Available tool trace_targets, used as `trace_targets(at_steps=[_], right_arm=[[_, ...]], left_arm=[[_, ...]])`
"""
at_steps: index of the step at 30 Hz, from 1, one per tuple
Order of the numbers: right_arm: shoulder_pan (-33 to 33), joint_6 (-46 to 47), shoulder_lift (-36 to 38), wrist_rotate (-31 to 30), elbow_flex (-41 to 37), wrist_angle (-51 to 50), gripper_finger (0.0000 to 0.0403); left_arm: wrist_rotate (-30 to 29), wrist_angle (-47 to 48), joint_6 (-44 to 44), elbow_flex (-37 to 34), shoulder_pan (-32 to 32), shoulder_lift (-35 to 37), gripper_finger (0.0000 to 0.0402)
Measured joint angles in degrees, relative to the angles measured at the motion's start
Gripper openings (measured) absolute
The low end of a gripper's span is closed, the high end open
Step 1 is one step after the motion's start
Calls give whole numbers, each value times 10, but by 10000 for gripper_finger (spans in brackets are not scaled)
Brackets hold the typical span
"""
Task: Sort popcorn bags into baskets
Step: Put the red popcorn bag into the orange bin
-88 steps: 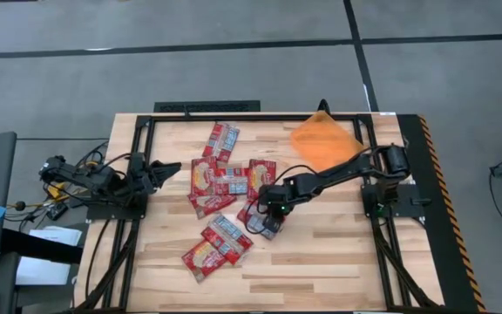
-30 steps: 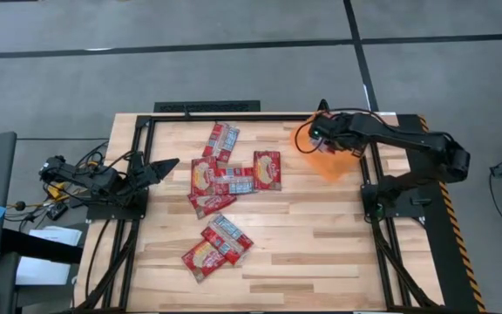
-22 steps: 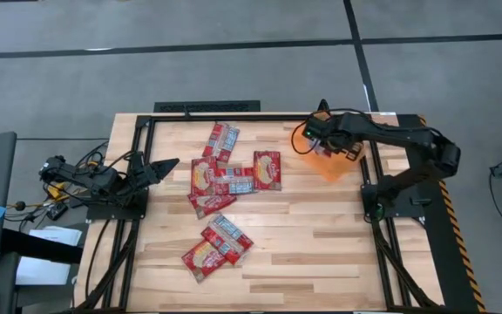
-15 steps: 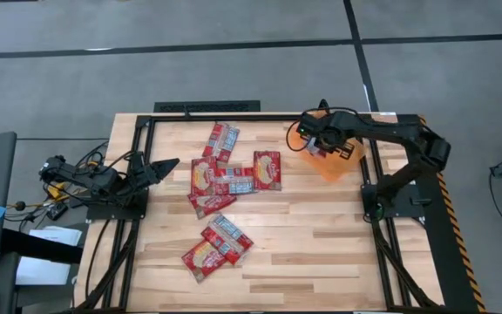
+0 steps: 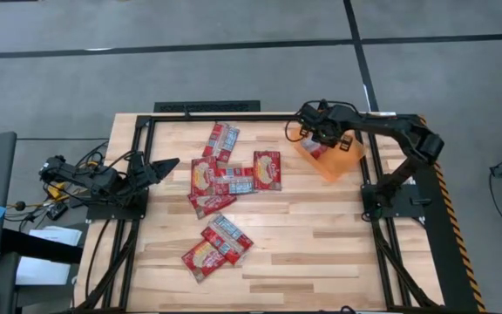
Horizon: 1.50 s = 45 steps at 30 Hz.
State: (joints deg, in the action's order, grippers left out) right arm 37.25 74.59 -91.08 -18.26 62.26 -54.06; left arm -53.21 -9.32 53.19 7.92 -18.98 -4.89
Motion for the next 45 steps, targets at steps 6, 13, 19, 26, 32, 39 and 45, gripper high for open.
trace_targets(at_steps=[6, 13, 19, 26, 32, 39, 45], right_arm=[[14, -122, 22, 17, 1, 1, 201], [-8, -149, 34, 6, -13, -48, 192], [-14, -170, 10, 5, -28, -28, 139], [-67, -266, 49, 60, -4, 72, 114], [-194, -252, 53, 95, 0, 196, 151], [-261, -159, -31, 60, -1, 251, 260], [-258, -113, -99, 60, -1, 277, 304]], left_arm=[[-1, 0, 0, 0, 0, 0, 270], [-6, 17, 5, 0, 0, 0, 270], [-12, 40, 40, 0, 0, 0, 270], [-11, 46, 41, 0, 0, 0, 270], [-16, 60, 41, 0, 0, 0, 270], [-22, 61, 45, 0, 0, 0, 270], [-23, 63, 48, 0, 0, 0, 270]])
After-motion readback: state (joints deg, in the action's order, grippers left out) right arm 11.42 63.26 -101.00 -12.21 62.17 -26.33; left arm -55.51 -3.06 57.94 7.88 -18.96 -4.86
